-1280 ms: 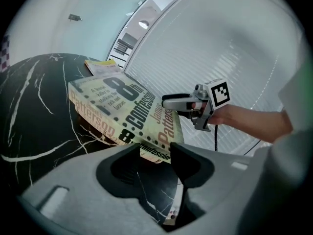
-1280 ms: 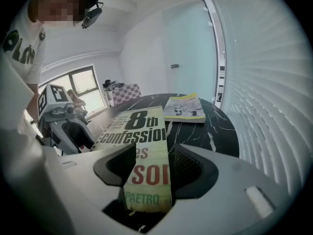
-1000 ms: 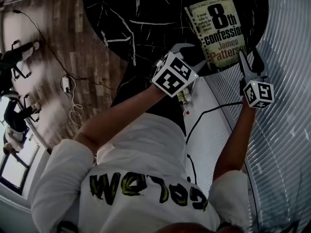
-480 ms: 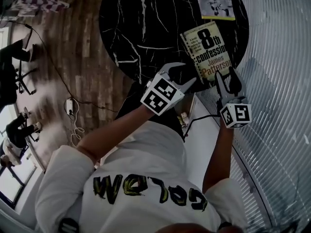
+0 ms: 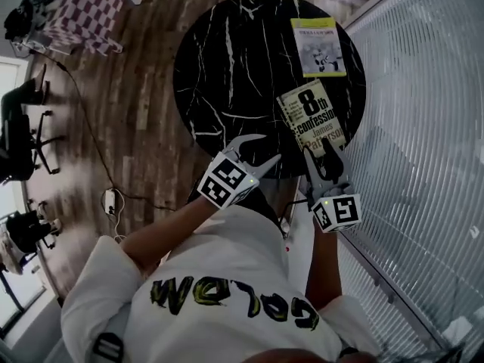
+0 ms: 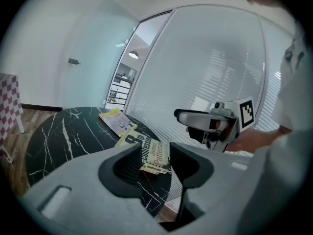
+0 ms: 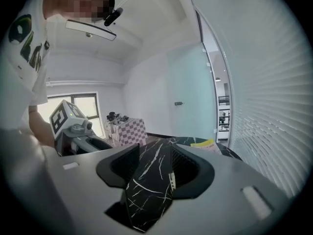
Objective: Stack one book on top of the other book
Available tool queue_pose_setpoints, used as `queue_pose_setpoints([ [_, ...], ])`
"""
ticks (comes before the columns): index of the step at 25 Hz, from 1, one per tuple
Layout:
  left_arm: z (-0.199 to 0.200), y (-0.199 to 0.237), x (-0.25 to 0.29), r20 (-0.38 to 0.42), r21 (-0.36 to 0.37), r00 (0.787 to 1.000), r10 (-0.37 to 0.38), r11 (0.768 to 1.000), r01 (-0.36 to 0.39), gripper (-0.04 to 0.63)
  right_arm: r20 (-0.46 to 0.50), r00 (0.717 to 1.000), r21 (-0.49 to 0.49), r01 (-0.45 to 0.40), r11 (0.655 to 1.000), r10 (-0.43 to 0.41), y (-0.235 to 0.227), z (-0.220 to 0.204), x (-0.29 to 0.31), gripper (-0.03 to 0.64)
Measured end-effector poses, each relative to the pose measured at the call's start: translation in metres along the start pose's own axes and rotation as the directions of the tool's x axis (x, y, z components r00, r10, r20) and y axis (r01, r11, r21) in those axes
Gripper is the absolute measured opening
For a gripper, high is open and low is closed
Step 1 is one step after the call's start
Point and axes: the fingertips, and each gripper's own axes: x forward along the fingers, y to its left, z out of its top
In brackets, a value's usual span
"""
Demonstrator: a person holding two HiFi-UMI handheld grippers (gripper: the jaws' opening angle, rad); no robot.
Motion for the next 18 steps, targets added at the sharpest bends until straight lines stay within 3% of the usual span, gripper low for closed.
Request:
queue_pose_setpoints([
  [8,0.043,-0.003,-0.057,0.129,0.025,0.991,0.032,0.999,-0.035,0.172,0.070,0.996,-0.016,-0.049,0.999,0.050,0.055,0.050,-0.002,0.163],
  [18,0.093,-0.019,-0.119,0.328,0.104,0.944,0.044,0.991,-0.082,0.107,0.137,0.985,-0.054,-0.100,0.994,0.107,0.105,0.098,-0.009,0.094],
])
